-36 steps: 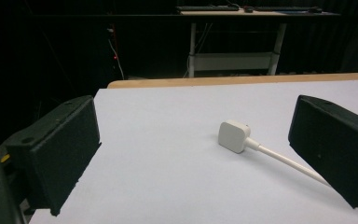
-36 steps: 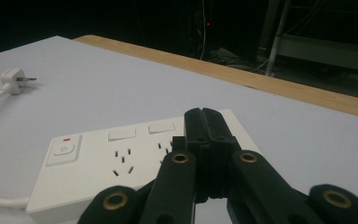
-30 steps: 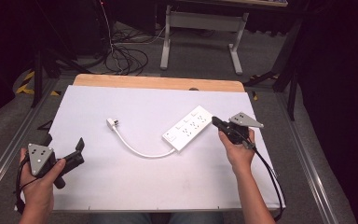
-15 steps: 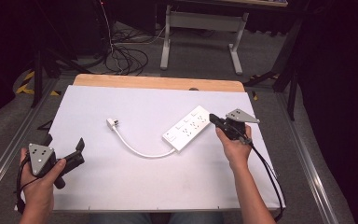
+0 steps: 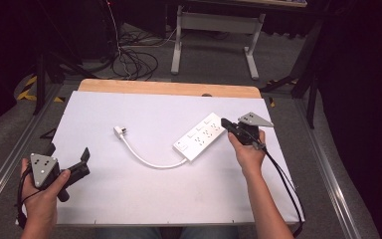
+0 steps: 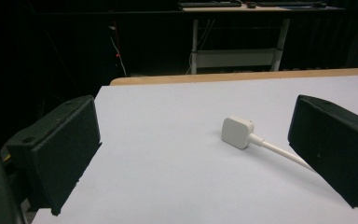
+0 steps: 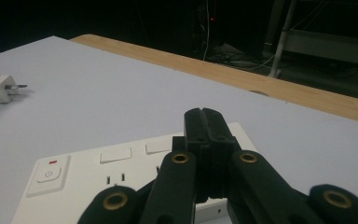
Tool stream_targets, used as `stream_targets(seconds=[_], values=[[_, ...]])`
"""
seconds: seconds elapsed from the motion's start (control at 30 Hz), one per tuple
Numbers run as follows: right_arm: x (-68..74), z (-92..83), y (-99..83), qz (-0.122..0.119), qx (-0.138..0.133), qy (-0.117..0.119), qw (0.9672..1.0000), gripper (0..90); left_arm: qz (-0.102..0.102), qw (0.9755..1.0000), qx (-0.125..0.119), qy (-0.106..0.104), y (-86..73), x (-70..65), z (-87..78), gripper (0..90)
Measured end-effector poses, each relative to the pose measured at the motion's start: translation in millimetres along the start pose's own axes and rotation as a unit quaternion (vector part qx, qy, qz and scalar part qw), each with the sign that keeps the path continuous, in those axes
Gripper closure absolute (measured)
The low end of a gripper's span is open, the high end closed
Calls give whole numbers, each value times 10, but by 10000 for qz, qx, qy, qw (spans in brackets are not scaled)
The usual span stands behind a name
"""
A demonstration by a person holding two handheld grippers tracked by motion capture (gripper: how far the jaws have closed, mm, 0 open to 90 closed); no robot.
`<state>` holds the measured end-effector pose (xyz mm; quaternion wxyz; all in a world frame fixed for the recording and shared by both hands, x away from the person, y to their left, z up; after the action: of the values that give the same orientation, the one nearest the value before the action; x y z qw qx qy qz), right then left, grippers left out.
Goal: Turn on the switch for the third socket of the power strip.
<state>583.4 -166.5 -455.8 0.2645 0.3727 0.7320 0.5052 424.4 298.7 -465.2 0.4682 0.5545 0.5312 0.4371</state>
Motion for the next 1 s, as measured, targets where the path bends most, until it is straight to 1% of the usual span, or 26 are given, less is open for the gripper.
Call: stream_targets(seconds=[0.13, 0.27, 0.37, 0.5, 0.7, 0.77, 0.83, 0.9, 1.0], values=[[-9, 21, -8, -31, 54, -15, 10000, 900, 10, 10000, 13, 4, -3, -3, 1, 28], [-26, 21, -3, -9, 47, -12, 10000, 900, 12, 10000, 20, 0, -6, -8, -6, 28], [-31, 28, 7, 60, 35, 6, 10000, 900, 12, 10000, 22, 8, -8, -8, -9, 28], [-46, 75, 37, 76, 21, 13, 10000, 900, 18, 10000, 28, 15, -12, -12, -5, 28], [-46, 125, 30, 41, 98, 37, 9999, 900, 84, 9999, 53, 13, -17, -16, 1, 28], [-64, 134, 34, 88, 115, 21, 9999, 900, 81, 9999, 63, -1, -18, -20, -3, 28], [-66, 141, 37, 93, 114, 31, 9999, 900, 86, 9999, 60, -5, -18, -24, -5, 28], [-49, 166, 55, 174, 122, 122, 9997, 900, 98, 9999, 57, -10, -17, -26, -5, 28], [-36, 189, 90, 168, 105, 144, 9997, 900, 108, 9999, 56, -6, -17, -26, -3, 28]])
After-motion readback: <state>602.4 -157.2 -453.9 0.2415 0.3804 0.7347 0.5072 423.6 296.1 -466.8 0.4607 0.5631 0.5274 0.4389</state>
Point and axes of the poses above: each handheld gripper's, and its own axes: z roughly forward along the jaws, y roughly out of its top, x roughly to its left, the point moved 6 cm from there along z, roughly forward along the jaws, and after that the axes turned 1 degree about -z, right-handed, at the moved point
